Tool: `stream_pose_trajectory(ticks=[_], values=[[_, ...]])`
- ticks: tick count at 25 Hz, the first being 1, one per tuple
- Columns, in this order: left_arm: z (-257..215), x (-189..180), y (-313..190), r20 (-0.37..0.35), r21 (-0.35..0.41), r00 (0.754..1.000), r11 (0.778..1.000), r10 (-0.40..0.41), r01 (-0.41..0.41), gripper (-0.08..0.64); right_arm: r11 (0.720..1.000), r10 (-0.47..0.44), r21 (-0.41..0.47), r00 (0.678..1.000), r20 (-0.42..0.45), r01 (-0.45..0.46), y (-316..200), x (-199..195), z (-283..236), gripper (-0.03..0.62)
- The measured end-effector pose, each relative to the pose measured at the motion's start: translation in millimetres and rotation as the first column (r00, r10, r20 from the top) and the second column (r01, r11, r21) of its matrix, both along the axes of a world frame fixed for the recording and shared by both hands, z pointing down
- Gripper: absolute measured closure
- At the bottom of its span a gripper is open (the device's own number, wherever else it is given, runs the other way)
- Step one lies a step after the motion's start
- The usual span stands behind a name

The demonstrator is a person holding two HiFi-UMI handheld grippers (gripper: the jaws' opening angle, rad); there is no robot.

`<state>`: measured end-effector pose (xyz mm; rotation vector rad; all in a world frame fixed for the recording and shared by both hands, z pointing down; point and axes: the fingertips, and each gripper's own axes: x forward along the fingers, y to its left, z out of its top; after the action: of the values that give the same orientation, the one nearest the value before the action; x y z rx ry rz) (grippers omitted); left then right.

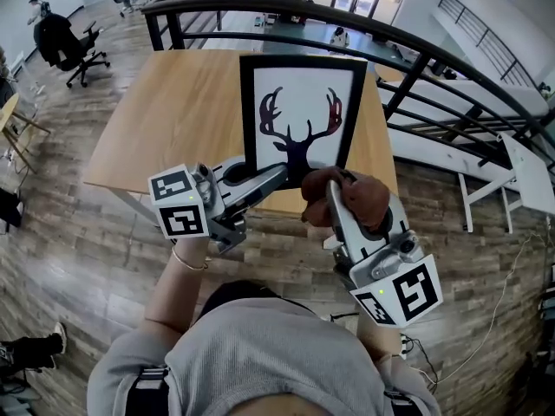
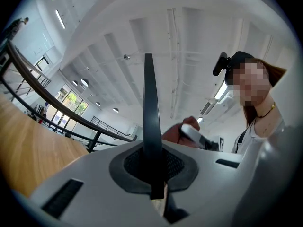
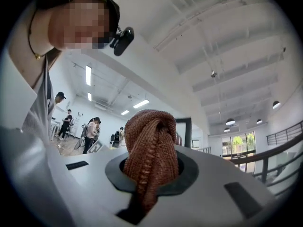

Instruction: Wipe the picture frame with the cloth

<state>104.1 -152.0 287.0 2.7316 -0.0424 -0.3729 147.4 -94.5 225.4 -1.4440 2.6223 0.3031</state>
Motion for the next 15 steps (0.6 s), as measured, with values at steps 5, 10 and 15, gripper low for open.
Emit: stream_pose_trajectory(ticks=[5, 10, 15], values=[[7, -1, -3, 0.027, -0.021, 0.999, 0.999, 0.029, -0.028, 0.543, 0.95, 0.149, 0.278, 0.989, -0.011, -0.14, -4, 20, -98, 0.548], [3, 0, 3, 0.032, -0.001, 0.997, 0.998, 0.066, -0.066, 0.543, 0.918, 0.215, 0.342, 0.977, -0.002, -0.201, -34, 31, -131, 0.548], [-7, -3, 10, -0.011, 0.015, 0.993, 0.993, 0.115, -0.115, 0.543, 0.926, 0.243, 0.296, 0.97, 0.0, -0.233, -64, 36, -111, 0.548]])
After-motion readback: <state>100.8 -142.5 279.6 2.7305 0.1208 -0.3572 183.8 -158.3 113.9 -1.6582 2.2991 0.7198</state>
